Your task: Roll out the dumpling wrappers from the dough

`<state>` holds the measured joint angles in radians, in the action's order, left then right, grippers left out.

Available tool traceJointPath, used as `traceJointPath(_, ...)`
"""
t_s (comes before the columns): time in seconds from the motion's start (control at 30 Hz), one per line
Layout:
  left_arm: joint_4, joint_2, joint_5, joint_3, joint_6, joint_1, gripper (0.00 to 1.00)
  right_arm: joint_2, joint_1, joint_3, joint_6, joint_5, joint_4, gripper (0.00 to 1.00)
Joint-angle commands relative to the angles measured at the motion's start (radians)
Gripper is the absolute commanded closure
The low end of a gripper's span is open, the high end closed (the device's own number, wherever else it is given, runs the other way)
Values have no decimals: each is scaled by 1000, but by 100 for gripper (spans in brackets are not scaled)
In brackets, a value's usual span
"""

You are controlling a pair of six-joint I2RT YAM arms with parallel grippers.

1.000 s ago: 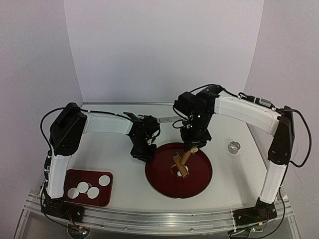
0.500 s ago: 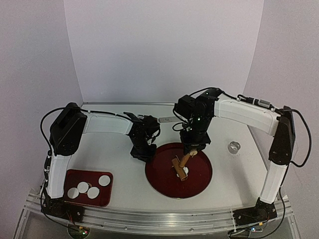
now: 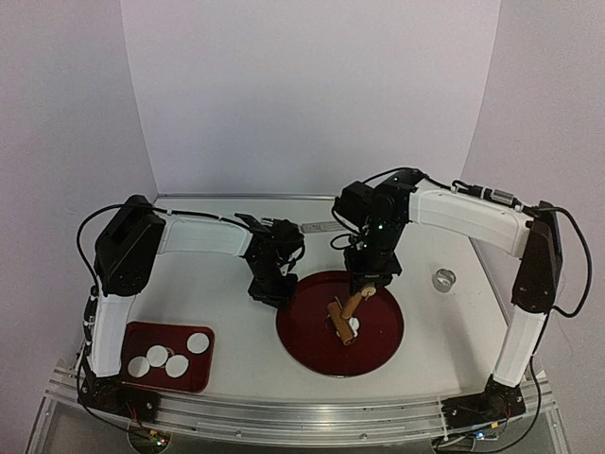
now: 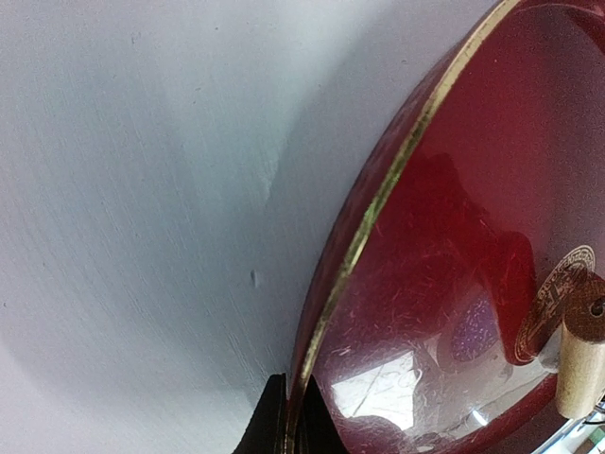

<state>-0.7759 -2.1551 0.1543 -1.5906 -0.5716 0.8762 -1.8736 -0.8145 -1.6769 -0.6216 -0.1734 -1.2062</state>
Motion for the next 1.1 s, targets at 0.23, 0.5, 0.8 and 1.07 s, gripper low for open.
traceJointPath(0.23,-55,-8,-82,25,19,9,100,-24,35,-45,9,232,-183,100)
traceJointPath(0.5,-49,2,-79,36,13,9,100,-18,43,18,24,211,-148,100)
traceJointPath(0.8,-46,9,-80,43,4,9,100,-23,44,116,18,252,-120,100)
traceJointPath(1.07,-44,11,-82,44,1,9,100,-25,51,185,14,254,-77,100)
